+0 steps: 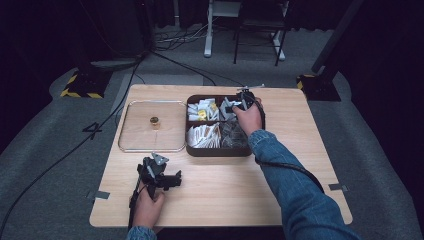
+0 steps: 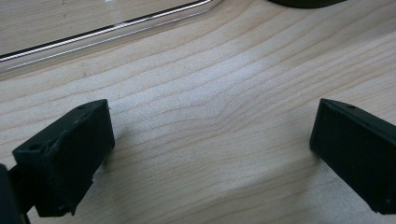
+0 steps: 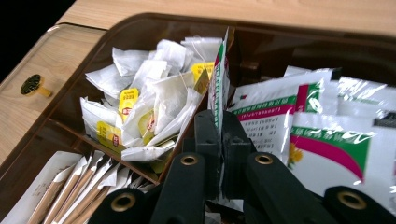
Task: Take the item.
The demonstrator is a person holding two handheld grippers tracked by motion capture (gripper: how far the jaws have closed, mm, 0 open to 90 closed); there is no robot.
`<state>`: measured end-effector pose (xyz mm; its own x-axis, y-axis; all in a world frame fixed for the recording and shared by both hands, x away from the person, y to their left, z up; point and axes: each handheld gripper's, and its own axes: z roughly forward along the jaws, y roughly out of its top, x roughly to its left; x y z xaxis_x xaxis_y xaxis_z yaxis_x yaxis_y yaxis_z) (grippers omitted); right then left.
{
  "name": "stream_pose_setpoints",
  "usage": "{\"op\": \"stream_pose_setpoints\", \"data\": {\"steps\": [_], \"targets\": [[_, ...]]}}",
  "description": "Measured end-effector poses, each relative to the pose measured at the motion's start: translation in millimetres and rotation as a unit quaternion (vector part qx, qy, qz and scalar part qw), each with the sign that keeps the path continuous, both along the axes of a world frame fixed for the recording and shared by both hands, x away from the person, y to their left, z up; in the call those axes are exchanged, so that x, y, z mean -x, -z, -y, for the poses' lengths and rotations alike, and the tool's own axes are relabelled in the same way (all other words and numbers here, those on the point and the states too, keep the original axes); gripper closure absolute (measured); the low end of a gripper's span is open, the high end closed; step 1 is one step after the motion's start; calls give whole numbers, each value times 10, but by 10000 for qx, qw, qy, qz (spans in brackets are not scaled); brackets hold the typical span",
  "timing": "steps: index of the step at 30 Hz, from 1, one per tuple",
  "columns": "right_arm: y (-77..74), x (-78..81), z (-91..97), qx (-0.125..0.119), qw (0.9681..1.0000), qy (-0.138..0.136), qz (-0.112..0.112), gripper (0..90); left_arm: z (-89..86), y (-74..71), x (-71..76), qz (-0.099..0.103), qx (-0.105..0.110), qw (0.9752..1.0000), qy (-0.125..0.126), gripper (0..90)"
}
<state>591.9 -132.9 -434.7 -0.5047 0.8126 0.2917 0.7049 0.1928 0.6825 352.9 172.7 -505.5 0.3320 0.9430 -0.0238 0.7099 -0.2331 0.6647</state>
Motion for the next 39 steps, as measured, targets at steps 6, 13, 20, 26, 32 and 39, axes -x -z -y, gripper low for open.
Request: {"op": "stream_pose_setpoints", "data": {"steps": [6,13,20,26,32,39], "targets": [[-168,62,124,-249,9993,-30,285,887,6,2,-4,-15,36,10000,-19,2],[-345,108,252,-477,9981,-68,371,887,6,1,-4,-18,38,10000,-20,2],[-505,173,378,-707,9964,-146,439,887,4,0,-4,-26,27,10000,-10,1],[-625,228,501,-778,9955,-184,517,887,5,1,-4,-19,28,10000,-15,2],[-720,262,679,-868,9948,-146,510,888,5,1,-4,-20,27,10000,-12,1],[-791,320,967,-883,9946,23,544,887,6,1,-3,-19,30,10000,-21,1]]}}
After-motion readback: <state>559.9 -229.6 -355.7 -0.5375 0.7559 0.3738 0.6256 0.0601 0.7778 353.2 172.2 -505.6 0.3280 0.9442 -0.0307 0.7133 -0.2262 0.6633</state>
